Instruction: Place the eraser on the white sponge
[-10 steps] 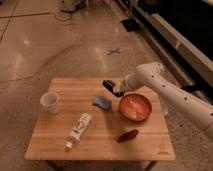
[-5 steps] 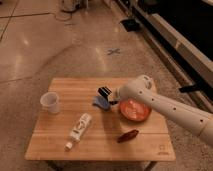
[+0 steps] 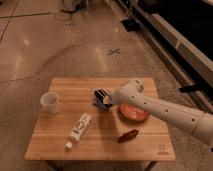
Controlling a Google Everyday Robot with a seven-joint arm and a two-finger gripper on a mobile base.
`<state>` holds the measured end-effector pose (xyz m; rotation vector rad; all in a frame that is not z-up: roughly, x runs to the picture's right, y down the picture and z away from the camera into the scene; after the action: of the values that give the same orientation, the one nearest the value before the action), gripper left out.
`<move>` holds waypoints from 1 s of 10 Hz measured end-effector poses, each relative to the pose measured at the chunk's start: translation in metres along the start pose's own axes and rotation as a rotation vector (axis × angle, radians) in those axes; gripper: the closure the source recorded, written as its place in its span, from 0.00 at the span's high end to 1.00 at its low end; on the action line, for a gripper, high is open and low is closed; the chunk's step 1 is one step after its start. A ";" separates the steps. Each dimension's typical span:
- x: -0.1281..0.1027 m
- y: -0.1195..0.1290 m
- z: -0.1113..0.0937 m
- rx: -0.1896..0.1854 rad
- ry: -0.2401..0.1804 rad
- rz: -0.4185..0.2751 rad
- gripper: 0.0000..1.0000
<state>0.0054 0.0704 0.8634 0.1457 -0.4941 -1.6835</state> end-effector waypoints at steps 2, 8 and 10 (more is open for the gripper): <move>-0.002 -0.006 0.008 -0.008 -0.007 -0.008 0.47; 0.034 0.015 0.028 -0.083 0.054 0.036 0.80; 0.031 0.021 0.028 -0.099 0.056 0.043 0.80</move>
<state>0.0091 0.0449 0.9025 0.1088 -0.3687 -1.6542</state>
